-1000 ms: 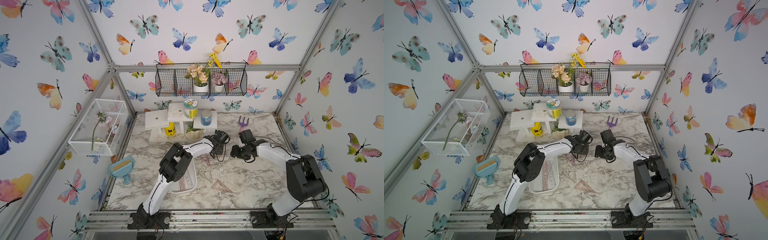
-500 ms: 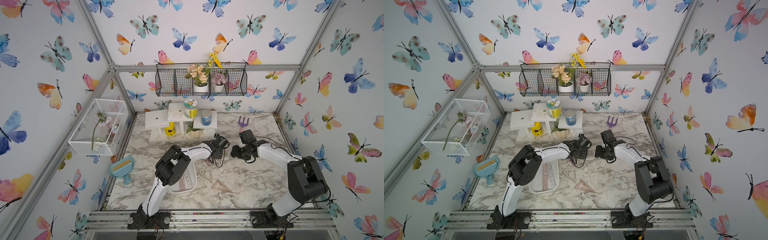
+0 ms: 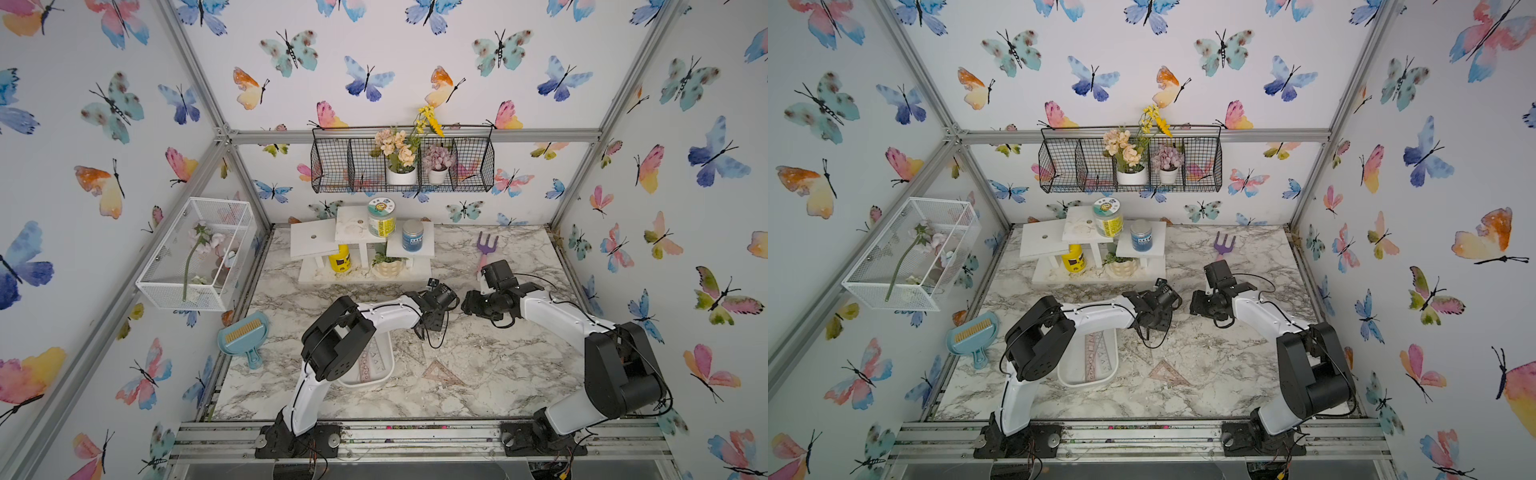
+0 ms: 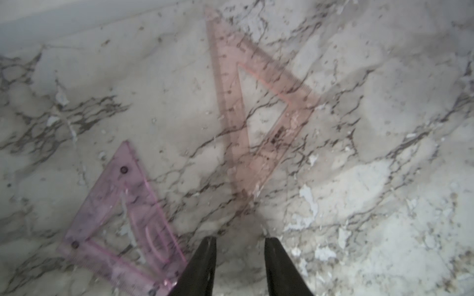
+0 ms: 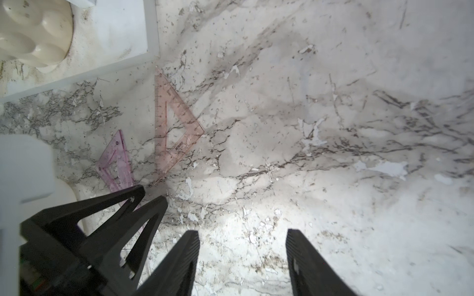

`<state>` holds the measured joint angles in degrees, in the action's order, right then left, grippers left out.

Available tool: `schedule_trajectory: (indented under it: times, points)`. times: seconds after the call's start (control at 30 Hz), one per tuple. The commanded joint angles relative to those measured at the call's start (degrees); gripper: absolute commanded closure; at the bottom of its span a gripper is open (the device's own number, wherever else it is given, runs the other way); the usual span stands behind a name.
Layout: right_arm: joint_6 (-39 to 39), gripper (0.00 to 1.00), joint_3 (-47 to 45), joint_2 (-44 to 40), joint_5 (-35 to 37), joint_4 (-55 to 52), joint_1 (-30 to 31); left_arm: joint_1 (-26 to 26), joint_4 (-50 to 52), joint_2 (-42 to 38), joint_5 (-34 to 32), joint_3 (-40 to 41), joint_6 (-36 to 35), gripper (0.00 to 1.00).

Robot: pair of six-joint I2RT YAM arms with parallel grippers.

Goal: Put the scattered rulers into the storage box
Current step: Move the ruler to the center of the board.

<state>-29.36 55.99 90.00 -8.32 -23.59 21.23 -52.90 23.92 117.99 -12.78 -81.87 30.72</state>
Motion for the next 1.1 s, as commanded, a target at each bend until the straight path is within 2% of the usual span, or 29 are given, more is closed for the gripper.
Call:
schedule_trajectory:
  times: [0.0,0.37,0.67,0.8,1.07]
  points:
    - [0.09,0.41,4.46,3.39,-1.84,-0.27,0.19,-0.02,4.50,-9.54,-0.61,-0.96,0.18,0.61]
    - [3.76,0.44,18.46,16.96,1.79,-6.38,4.66,0.51,11.87,-33.72,-0.13,4.17,0.71,0.53]
    - [5.00,0.50,27.48,25.84,11.22,-11.93,9.13,8.84,12.94,-52.57,3.02,18.69,3.83,0.48]
    - [5.26,0.50,30.06,28.42,13.91,-13.31,10.36,12.29,14.47,-56.21,4.57,20.51,3.89,0.47]
    - [5.04,0.53,32.63,31.64,16.75,-14.37,11.49,13.62,14.65,-57.02,6.46,21.25,3.21,0.46]
